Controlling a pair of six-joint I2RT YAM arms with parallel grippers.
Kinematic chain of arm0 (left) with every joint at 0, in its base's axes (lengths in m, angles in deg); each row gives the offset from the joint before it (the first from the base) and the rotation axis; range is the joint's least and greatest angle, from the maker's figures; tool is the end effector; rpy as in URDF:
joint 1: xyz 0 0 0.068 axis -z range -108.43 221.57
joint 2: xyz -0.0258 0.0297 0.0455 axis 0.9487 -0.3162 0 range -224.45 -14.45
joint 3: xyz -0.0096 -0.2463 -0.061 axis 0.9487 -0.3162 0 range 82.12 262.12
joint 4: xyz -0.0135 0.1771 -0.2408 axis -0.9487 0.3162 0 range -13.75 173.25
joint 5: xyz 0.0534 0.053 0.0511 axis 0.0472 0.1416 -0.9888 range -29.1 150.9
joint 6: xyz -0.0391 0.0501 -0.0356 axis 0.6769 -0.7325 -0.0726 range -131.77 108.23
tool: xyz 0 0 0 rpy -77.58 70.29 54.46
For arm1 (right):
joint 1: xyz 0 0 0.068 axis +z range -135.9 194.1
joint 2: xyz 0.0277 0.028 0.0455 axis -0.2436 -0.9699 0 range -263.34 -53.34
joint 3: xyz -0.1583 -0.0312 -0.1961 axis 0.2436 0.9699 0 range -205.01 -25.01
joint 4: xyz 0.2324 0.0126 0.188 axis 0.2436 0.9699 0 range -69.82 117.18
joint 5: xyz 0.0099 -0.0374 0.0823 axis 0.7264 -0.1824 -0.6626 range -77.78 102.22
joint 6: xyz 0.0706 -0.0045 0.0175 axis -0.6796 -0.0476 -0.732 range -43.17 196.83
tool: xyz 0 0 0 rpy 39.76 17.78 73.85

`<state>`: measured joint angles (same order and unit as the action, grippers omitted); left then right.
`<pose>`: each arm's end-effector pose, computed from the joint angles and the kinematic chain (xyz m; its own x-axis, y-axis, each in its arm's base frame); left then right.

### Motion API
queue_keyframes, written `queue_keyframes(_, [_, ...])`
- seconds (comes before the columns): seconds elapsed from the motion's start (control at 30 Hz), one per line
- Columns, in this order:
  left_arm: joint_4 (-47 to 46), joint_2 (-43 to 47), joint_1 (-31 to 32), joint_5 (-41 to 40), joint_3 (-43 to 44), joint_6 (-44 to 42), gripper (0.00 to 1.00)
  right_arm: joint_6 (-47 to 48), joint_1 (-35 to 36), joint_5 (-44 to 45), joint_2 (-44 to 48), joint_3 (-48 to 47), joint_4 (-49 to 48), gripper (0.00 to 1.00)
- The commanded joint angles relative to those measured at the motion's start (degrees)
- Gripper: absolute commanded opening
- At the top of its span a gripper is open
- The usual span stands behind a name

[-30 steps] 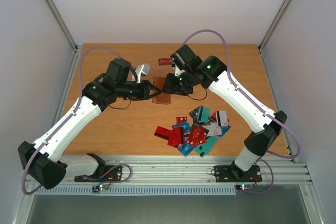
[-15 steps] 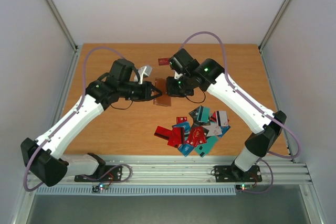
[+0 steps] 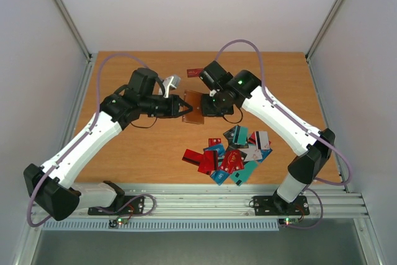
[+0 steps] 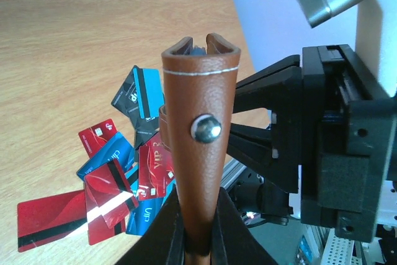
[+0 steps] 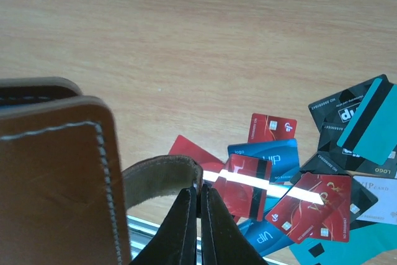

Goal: Put the credit cards into the card holder

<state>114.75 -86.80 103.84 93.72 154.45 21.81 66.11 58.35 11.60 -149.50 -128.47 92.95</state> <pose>0.2604 -0.2033 0.3285 -0.8852 0.0093 -0.4652 0.3813 0.5873 -0.7139 0.2696 0.2637 0.3298 -0.7707 -0.4912 -0.4060 -0.5676 0.8187 0.0869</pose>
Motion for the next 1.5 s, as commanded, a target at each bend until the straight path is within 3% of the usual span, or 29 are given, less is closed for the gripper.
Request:
queue_keyframes(0.0, [-1.9, 1.1, 0.2, 0.4, 1.0, -1.9, 0.00, 3.1, -1.9, -2.7, 3.4, 5.0, -2.8, 0.05])
queue_keyframes(0.23, [-8.1, 2.6, -0.6, 5.3, -1.5, 2.4, 0.00, 5.3, -10.5, -24.7, 14.3, 17.6, -19.2, 0.44])
queue_keyframes(0.3, [-9.7, 3.1, -1.2, 6.6, -2.0, 4.1, 0.00, 4.8, -11.9, -29.2, 15.9, 19.3, -22.3, 0.49])
queue_keyframes(0.57, [-11.9, 2.8, -3.2, 12.3, -0.8, 7.1, 0.00, -0.2, -14.1, -40.8, 18.4, 24.8, -34.0, 0.48])
queue_keyframes(0.93, [-20.9, 1.6, -3.7, 17.1, -2.0, 14.0, 0.00, -3.4, -14.4, -46.8, 18.7, 26.6, -40.5, 0.27])
queue_keyframes(1.13, [-20.2, 1.5, -3.9, 16.3, -2.9, 13.6, 0.00, -4.4, -14.7, -50.0, 19.3, 27.7, -42.1, 0.10])
queue_keyframes(1.23, [-20.4, 1.3, -4.4, 16.1, -3.7, 13.3, 0.00, -4.5, -15.1, -51.7, 19.8, 28.3, -42.0, 0.12])
queue_keyframes(1.47, [-20.4, 1.8, -6.3, 16.6, -3.7, 13.4, 0.00, -7.0, -21.6, -57.2, 23.9, 32.8, -45.3, 0.42])
